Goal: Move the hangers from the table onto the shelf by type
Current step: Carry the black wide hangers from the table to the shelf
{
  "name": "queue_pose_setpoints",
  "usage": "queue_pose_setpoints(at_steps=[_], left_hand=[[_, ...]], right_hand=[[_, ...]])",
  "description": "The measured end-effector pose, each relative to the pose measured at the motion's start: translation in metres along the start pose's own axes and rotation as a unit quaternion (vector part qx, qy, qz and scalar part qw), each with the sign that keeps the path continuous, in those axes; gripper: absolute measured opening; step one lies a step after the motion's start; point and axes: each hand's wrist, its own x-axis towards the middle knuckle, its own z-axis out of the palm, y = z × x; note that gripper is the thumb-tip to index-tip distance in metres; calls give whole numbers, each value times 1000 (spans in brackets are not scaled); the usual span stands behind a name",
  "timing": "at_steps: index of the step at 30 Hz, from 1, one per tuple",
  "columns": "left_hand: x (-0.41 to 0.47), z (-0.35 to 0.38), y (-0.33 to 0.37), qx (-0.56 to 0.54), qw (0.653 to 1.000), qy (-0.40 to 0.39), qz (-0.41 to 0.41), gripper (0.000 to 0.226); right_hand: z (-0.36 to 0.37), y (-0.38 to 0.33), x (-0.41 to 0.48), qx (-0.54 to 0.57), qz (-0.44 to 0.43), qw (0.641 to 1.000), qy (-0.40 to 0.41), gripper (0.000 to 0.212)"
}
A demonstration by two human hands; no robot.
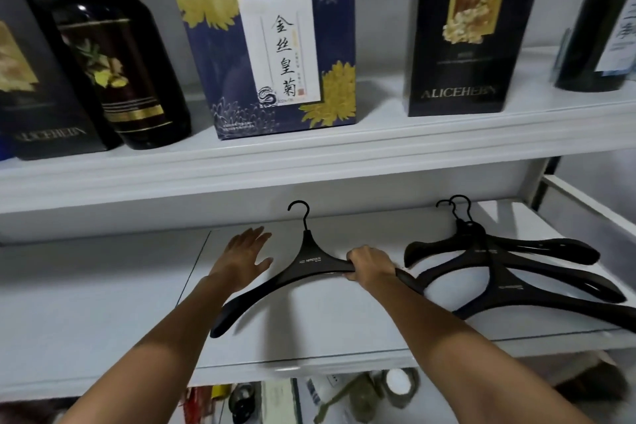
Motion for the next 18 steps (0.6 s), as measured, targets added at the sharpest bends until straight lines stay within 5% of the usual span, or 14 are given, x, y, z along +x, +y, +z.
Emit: queue_pose_setpoints(at_steps=[13,18], left_hand=[[32,15,-14,8,998,18,63,62],[35,20,-23,24,995,-2,95,61]], right_hand=[[41,0,55,-60,9,998,7,32],[52,12,73,-172,-10,984,43,36]])
